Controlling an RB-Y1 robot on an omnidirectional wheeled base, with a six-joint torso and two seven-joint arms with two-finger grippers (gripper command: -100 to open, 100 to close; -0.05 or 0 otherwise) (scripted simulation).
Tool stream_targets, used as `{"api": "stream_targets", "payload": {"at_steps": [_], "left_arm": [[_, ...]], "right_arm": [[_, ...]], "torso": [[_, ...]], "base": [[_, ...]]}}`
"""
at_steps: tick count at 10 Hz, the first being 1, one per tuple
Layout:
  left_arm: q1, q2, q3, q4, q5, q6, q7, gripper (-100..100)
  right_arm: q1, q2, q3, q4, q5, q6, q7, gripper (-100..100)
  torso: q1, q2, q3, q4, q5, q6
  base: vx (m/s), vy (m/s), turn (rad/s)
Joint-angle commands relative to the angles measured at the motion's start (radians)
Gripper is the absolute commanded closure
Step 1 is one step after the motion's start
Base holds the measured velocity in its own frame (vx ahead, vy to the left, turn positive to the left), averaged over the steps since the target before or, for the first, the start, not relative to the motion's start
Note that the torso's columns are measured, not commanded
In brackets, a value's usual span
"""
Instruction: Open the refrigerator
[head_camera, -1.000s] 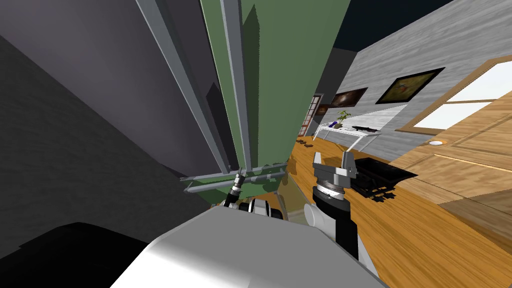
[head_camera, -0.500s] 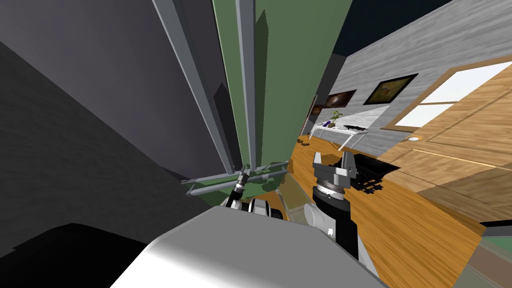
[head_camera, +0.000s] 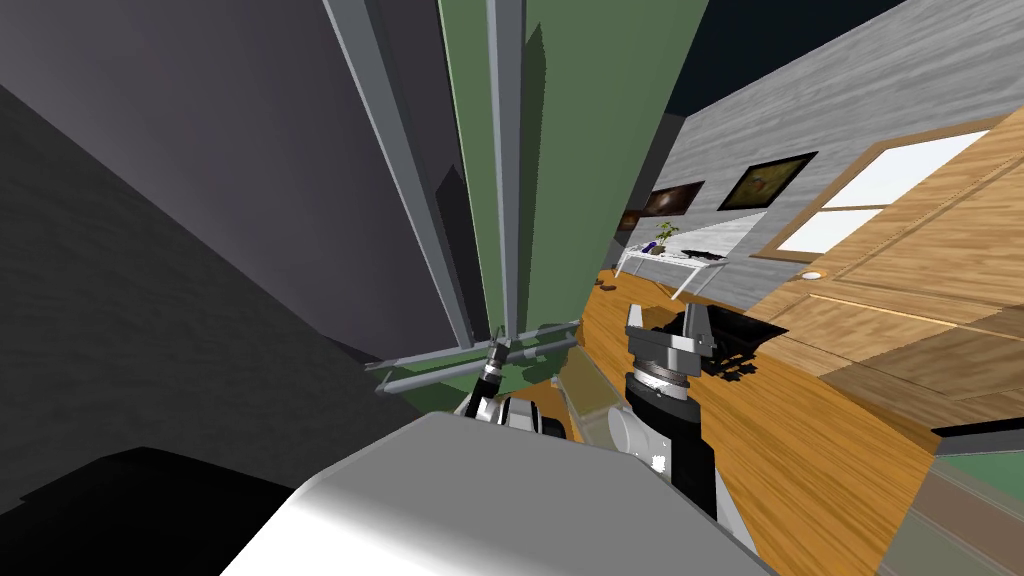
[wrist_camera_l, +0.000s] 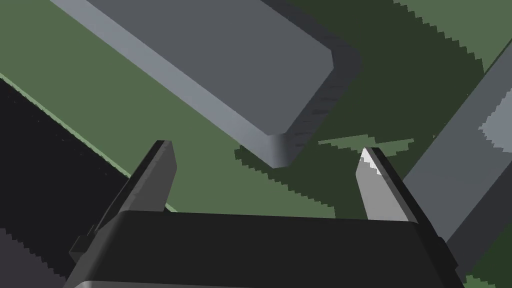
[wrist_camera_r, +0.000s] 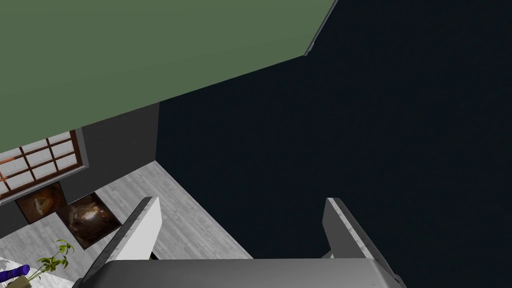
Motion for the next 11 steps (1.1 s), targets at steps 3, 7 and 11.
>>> {"api": "stream_targets", "payload": {"at_steps": [3, 7, 11], "left_arm": [[-0.018, -0.053, 0.000, -0.017, 0.007, 0.036, 0.002, -100], [-0.023, -0.053, 0.001, -0.029, 0.011, 0.068, -0.003, -100], [-0.009, -0.051, -0.003, -0.012, 0.005, 0.023, 0.004, 100]], "right_arm": [[0.000, 0.000, 0.000, 0.000, 0.000, 0.000, 0.000, 0], [0.000, 0.000, 0.000, 0.000, 0.000, 0.000, 0.000, 0], [0.000, 0.000, 0.000, 0.000, 0.000, 0.000, 0.000, 0]], "torso": [[0.002, 0.000, 0.000, 0.000, 0.000, 0.000], [0.001, -0.005, -0.004, 0.004, 0.000, 0.001], [0.001, 0.003, 0.002, 0.000, 0.001, 0.000]], "base": [[0.003, 0.004, 0.007], [0.010, -0.003, 0.021], [-0.007, 0.002, -0.033]]}}
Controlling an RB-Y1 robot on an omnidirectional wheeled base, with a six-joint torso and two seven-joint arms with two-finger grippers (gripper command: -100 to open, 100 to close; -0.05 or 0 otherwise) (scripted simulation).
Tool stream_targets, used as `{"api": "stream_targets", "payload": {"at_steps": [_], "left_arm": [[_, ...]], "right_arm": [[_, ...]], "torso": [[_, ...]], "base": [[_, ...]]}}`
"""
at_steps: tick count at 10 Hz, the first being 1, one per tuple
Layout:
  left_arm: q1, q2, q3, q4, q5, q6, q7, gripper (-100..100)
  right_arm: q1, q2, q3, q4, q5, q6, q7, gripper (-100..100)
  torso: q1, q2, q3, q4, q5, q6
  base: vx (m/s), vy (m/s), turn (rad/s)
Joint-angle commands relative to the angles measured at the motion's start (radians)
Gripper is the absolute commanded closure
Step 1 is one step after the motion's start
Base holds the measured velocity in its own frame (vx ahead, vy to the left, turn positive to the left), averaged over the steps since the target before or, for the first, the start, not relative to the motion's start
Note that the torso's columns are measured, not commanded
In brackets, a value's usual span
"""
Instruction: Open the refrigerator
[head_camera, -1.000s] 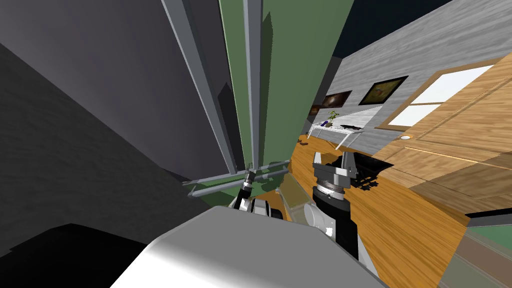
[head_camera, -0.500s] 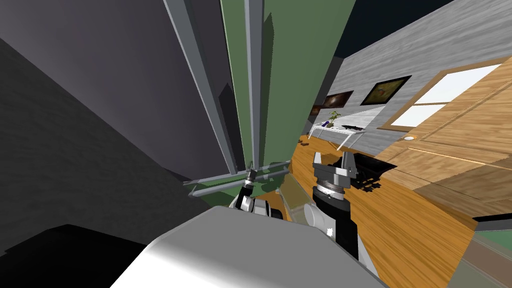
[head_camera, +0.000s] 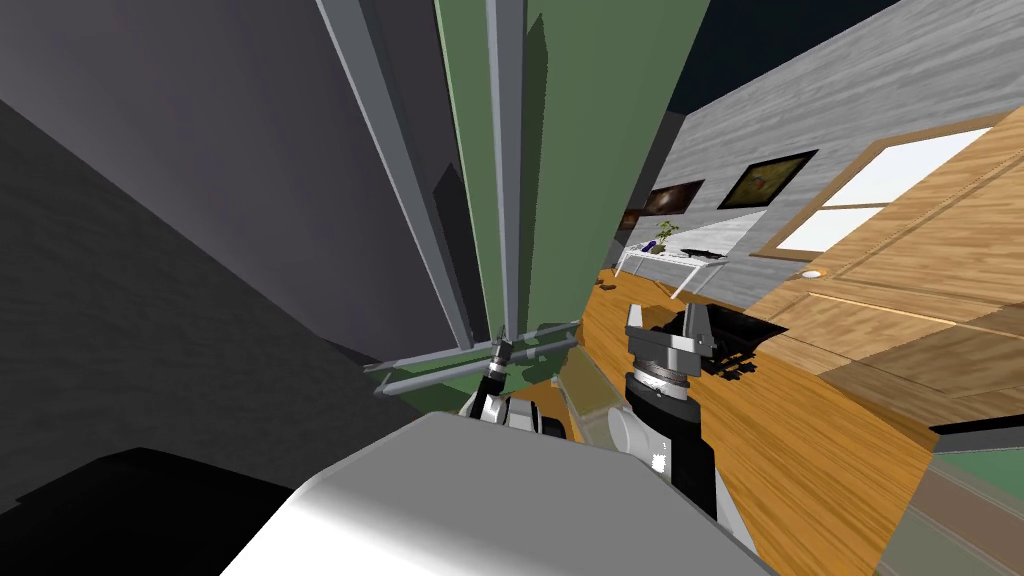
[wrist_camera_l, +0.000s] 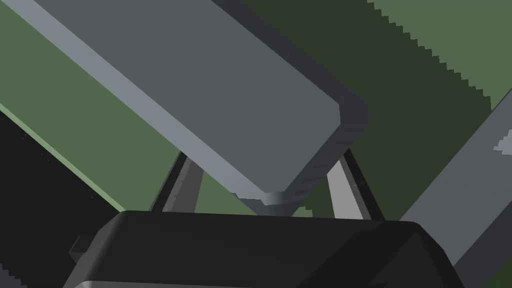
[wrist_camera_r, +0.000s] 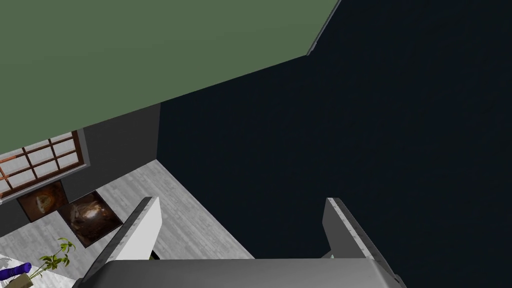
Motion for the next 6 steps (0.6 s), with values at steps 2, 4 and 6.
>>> {"api": "stream_targets", "payload": {"at_steps": [2, 4, 6], "left_arm": [[0.024, -0.002, 0.019, -0.030, 0.018, 0.003, -0.024, 100], [0.045, -0.003, 0.039, -0.060, 0.038, 0.009, -0.048, 100], [0.067, -0.005, 0.059, -0.091, 0.057, 0.015, -0.072, 100]], "right_arm": [[0.000, 0.000, 0.000, 0.000, 0.000, 0.000, 0.000, 0], [0.000, 0.000, 0.000, 0.000, 0.000, 0.000, 0.000, 0], [0.000, 0.001, 0.000, 0.000, 0.000, 0.000, 0.000, 0]], "torso": [[-0.011, 0.004, 0.002, 0.002, -0.003, -0.001], [-0.007, 0.001, 0.000, 0.003, -0.002, 0.005], [-0.010, -0.001, -0.001, 0.004, -0.003, 0.006]], "base": [[-0.075, -0.257, 0.210], [-0.079, -0.238, 0.157], [-0.129, -0.312, 0.192]]}}
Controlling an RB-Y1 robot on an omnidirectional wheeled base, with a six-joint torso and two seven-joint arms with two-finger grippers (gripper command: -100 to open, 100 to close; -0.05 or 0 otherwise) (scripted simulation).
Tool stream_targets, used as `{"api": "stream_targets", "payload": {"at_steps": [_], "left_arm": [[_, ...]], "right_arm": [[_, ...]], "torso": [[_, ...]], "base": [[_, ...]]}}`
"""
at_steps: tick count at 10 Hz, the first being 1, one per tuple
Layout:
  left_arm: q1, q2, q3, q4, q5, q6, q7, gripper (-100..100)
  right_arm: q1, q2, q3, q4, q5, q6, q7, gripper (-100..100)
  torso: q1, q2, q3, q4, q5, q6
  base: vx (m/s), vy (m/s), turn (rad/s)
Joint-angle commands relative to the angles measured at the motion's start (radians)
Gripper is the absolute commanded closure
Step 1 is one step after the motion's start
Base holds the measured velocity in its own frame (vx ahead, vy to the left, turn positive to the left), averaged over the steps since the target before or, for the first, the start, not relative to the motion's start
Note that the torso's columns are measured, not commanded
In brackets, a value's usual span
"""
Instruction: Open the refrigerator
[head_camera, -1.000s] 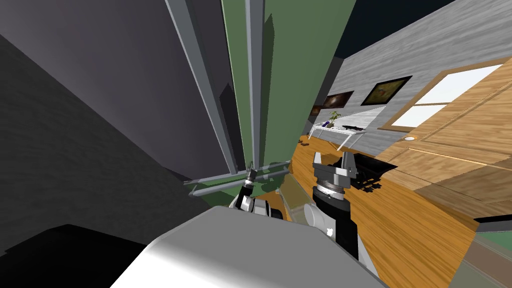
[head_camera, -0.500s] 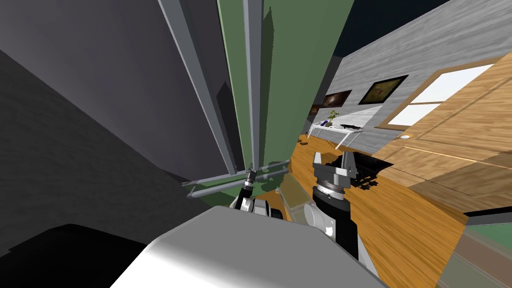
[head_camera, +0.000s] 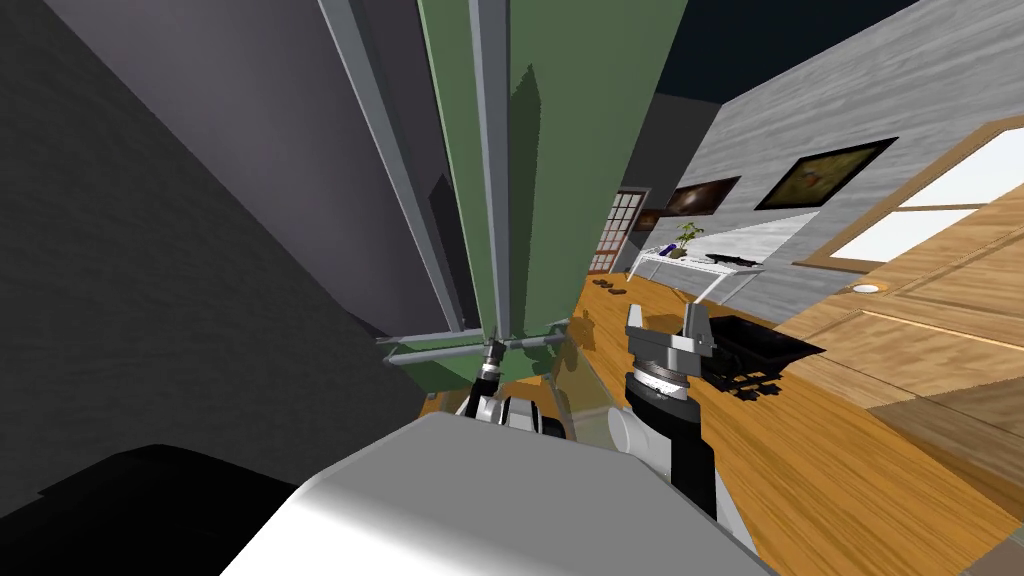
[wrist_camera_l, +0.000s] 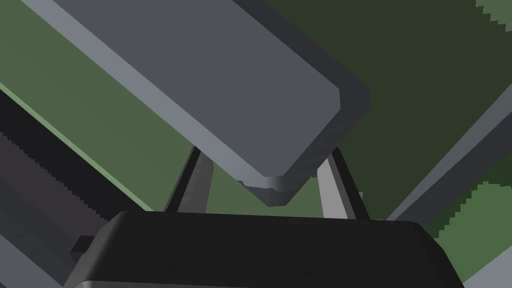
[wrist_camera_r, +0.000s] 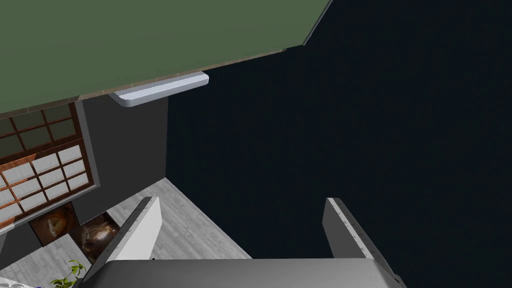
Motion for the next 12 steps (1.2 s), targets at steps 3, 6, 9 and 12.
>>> {"api": "stream_targets", "payload": {"at_steps": [3, 6, 9, 12], "left_arm": [[0.044, -0.008, 0.040, -0.076, 0.042, 0.013, -0.058, 100], [0.074, -0.006, 0.057, -0.087, 0.060, 0.019, -0.074, 100], [0.099, -0.006, 0.075, -0.112, 0.082, 0.005, -0.093, 100], [0.136, -0.007, 0.102, -0.149, 0.115, -0.017, -0.122, 100]], "right_arm": [[0.000, 0.000, 0.000, 0.000, 0.000, 0.000, 0.000, 0], [0.000, 0.000, 0.000, 0.000, 0.000, 0.000, 0.000, 0], [0.000, 0.000, 0.000, 0.000, 0.000, 0.000, 0.000, 0], [0.000, 0.000, 0.000, 0.000, 0.000, 0.000, 0.000, 0]], "torso": [[0.006, 0.000, -0.001, 0.002, 0.000, -0.002], [0.015, 0.001, 0.001, 0.002, 0.002, -0.003], [0.007, 0.002, 0.002, -0.001, 0.001, -0.007], [0.000, -0.003, -0.002, 0.000, -0.001, 0.000]], "base": [[-0.112, -0.282, 0.166], [-0.068, -0.182, 0.096], [-0.012, -0.243, 0.157], [-0.013, -0.266, 0.139]]}}
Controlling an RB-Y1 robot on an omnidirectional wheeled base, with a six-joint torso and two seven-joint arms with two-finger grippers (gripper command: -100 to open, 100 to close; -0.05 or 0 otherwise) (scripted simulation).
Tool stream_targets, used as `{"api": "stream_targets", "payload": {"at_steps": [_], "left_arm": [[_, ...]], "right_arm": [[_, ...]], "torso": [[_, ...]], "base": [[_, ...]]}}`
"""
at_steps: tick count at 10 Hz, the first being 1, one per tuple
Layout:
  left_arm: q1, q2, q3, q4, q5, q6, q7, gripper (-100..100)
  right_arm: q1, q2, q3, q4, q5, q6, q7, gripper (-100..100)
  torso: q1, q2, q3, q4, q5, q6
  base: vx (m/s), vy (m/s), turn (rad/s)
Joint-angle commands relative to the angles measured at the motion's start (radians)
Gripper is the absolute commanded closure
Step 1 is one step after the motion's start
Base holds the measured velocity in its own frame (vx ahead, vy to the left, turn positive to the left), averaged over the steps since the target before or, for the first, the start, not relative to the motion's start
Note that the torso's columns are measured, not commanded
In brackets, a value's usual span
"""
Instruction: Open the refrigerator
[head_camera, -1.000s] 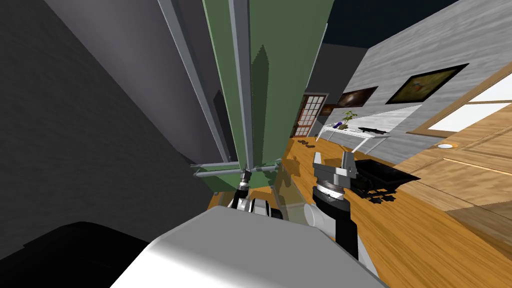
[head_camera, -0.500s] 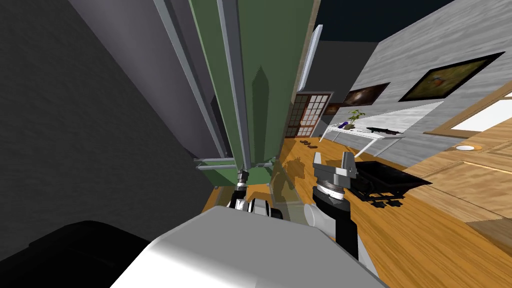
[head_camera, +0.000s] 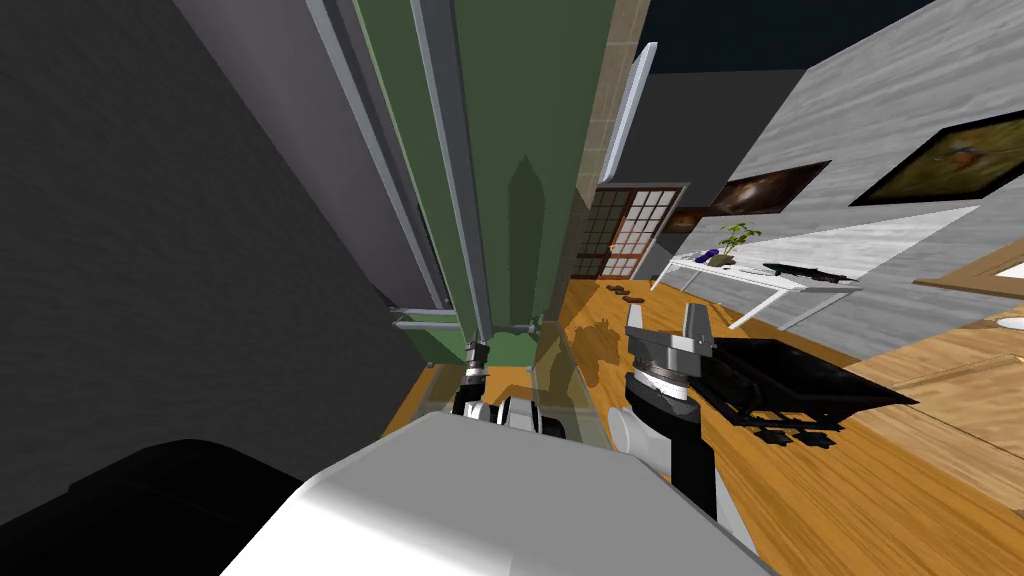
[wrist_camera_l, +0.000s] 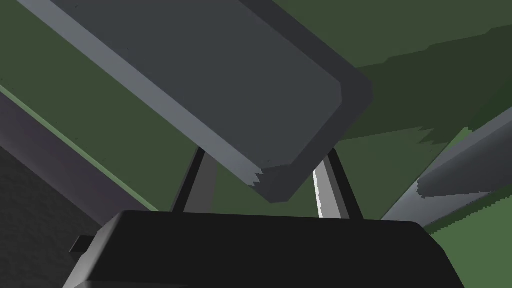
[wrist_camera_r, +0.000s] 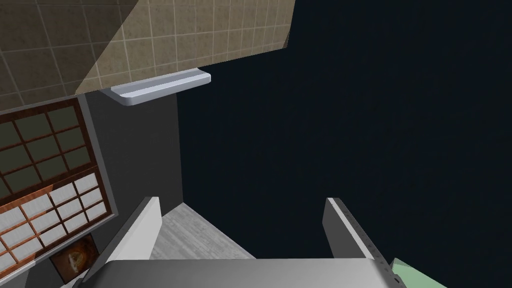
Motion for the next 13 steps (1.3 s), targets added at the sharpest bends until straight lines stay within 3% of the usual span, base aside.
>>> {"api": "stream_targets", "payload": {"at_steps": [1, 7, 9, 13], "left_arm": [[0.024, -0.003, 0.016, -0.037, 0.025, -0.025, -0.026, 100], [0.087, -0.002, 0.047, -0.067, 0.069, -0.044, -0.057, 100], [0.101, -0.002, 0.054, -0.078, 0.083, -0.056, -0.065, 100], [0.141, -0.003, 0.077, -0.111, 0.123, -0.090, -0.092, 100]], "right_arm": [[0.000, 0.000, 0.000, 0.000, 0.000, 0.000, 0.000, 0], [0.000, 0.000, 0.000, 0.000, 0.000, 0.000, 0.000, 0], [0.000, 0.000, 0.000, 0.000, 0.000, 0.000, 0.000, 0], [0.000, 0.000, 0.000, 0.000, 0.000, 0.000, 0.000, 0]], "torso": [[-0.001, 0.004, 0.002, 0.001, -0.001, -0.001], [0.013, 0.004, 0.002, 0.002, 0.001, -0.002], [0.005, 0.004, 0.002, -0.002, 0.001, -0.008], [-0.002, 0.001, 0.000, 0.002, -0.003, 0.000]], "base": [[-0.059, -0.293, 0.146], [-0.022, -0.206, 0.100], [0.037, -0.237, 0.116], [0.037, -0.244, 0.125]]}}
